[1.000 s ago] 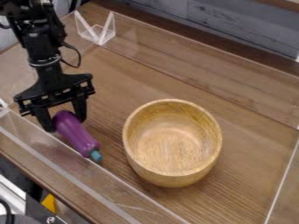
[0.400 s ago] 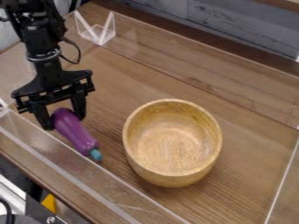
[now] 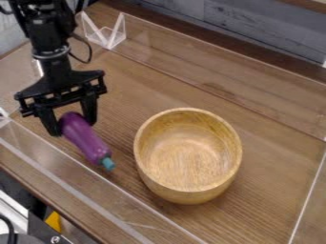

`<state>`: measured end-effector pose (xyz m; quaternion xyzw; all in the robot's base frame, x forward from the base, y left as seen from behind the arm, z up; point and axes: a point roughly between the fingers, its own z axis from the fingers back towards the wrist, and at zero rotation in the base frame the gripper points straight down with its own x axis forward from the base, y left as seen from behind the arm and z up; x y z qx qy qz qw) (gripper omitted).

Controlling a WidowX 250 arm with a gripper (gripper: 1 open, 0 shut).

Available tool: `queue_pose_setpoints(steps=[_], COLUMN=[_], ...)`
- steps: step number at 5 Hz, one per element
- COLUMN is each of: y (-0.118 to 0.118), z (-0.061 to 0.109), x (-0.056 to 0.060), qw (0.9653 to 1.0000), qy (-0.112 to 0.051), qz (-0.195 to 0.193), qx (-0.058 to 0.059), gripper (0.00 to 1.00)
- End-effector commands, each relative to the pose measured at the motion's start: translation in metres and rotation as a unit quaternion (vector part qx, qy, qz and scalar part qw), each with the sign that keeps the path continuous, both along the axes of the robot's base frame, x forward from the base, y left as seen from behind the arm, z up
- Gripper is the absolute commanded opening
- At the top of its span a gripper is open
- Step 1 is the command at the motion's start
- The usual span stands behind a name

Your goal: Put the purple eggplant in the brown bowl

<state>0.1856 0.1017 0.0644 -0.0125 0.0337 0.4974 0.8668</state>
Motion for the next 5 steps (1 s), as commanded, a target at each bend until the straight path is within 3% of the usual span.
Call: queue_pose_setpoints(steps=[1, 5], y=[0.001, -0.017], z=[0.016, 0.029], x=[0.009, 0.015], qw=[0.9996, 0.9997], qy=[-0.023, -0.022], qz=[-0.003, -0.006], qx=[0.013, 0.007], gripper=[0.00, 0.00])
